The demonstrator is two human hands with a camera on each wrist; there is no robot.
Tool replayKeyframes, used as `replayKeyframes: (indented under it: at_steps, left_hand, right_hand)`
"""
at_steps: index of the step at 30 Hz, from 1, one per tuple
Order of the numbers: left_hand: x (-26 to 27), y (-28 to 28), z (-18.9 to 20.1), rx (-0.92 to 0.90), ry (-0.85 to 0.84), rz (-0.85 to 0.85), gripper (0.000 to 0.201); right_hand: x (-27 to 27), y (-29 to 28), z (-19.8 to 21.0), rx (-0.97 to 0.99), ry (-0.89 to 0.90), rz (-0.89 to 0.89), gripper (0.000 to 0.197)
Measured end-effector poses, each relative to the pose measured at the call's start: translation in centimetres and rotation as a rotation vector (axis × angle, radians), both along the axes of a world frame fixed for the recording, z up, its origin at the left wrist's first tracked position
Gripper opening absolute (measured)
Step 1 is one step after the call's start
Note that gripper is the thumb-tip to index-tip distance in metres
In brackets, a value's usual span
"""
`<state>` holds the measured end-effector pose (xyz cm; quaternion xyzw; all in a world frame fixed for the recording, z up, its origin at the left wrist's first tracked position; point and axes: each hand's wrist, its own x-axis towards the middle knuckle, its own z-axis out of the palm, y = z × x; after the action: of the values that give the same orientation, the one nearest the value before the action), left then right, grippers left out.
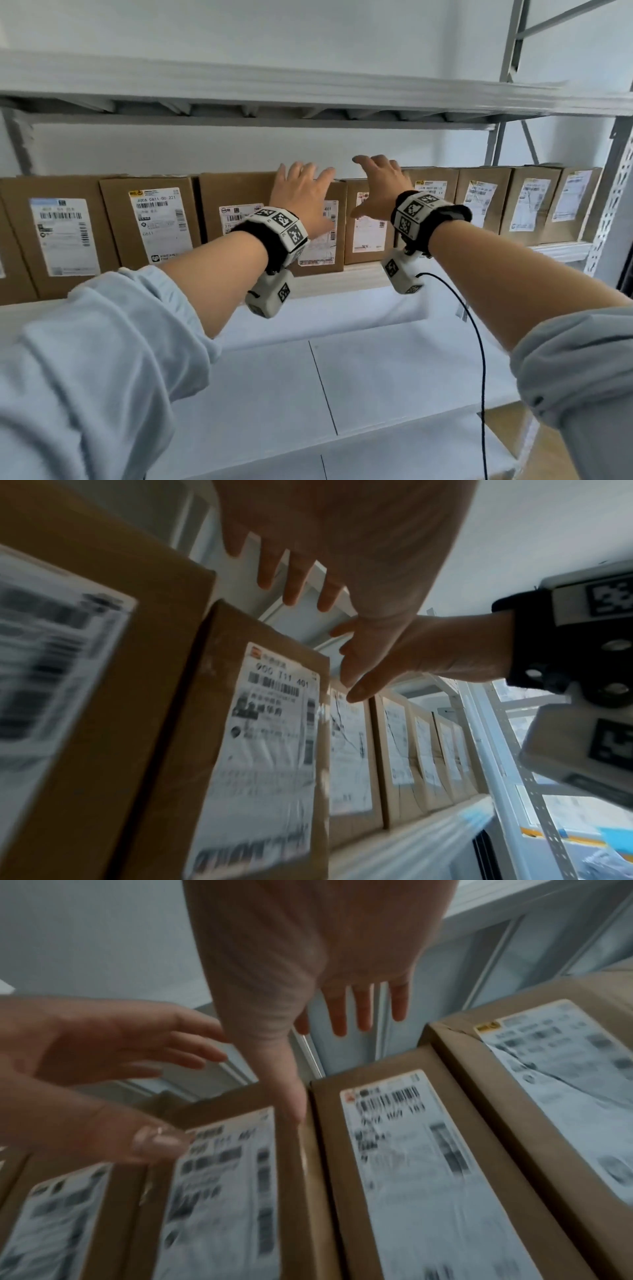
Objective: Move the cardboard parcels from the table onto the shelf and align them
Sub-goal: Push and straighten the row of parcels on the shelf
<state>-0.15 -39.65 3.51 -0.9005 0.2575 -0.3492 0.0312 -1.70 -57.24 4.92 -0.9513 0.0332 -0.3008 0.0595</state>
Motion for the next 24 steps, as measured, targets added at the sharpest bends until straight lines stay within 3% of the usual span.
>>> replayKeyframes:
  at_steps: [6, 13, 16, 24]
  left_hand:
    - [3.7, -4.2, 3.4, 0.075, 0.114, 0.090, 0.103]
    - [6.5, -4.9, 2.4, 0.048, 0.254, 0.173, 0.110]
    - [6.6, -5.0, 2.2, 0.026, 0.237, 0.180, 0.108]
    - [6.1, -5.0, 2.4, 0.021, 0.253, 0.175, 0.108]
  right_hand:
    - [5.5, -2.0, 5.3, -0.243, 0.370, 0.071, 0.128]
    - [10.9, -1.0, 5.9, -0.273, 0.613, 0.185, 0.111]
    - [11.5, -0.9, 5.6, -0.298, 0.639, 0.195, 0.107]
    - [10.0, -2.0, 6.1, -0.245, 0.558, 0.195, 0.126]
